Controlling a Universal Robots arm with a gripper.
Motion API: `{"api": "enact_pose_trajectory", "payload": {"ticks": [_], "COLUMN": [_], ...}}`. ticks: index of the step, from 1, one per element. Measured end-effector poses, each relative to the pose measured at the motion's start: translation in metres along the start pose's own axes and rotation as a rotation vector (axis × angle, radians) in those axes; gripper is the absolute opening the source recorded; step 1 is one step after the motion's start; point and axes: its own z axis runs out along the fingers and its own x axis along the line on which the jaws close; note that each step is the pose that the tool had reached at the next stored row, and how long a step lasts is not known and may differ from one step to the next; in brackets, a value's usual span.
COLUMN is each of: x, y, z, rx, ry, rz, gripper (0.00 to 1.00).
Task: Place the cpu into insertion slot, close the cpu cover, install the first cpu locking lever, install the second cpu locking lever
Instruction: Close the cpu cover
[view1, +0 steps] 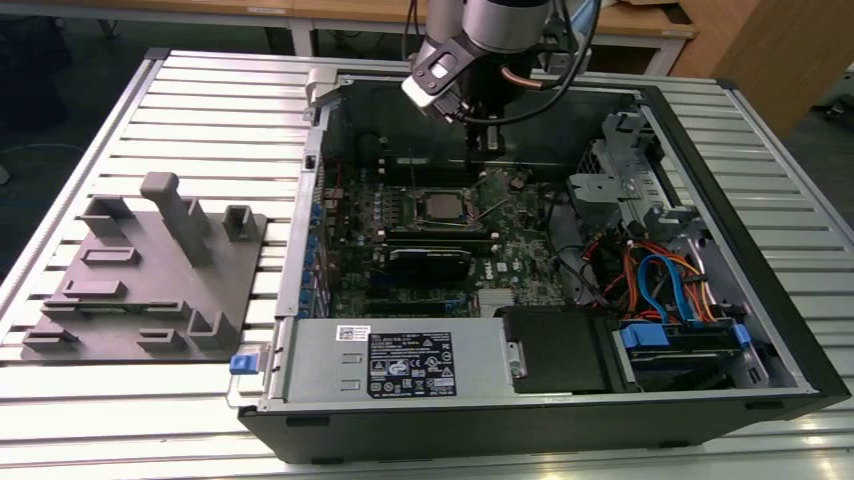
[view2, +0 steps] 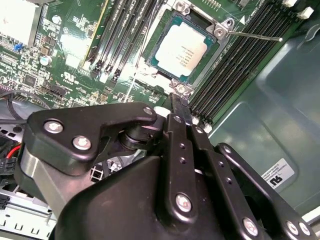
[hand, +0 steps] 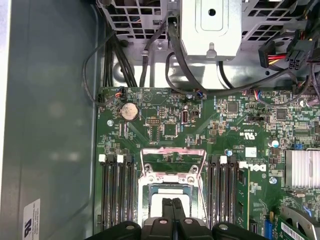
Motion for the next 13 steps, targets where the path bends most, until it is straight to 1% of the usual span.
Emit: {"api": "enact_pose_trajectory", "payload": {"ticks": [13], "x": [0.0], "y": [0.0038], "z": [0.0001], "rx": [0.0], "ry": [0.0], "rz": [0.0], "gripper": [0.11]}}
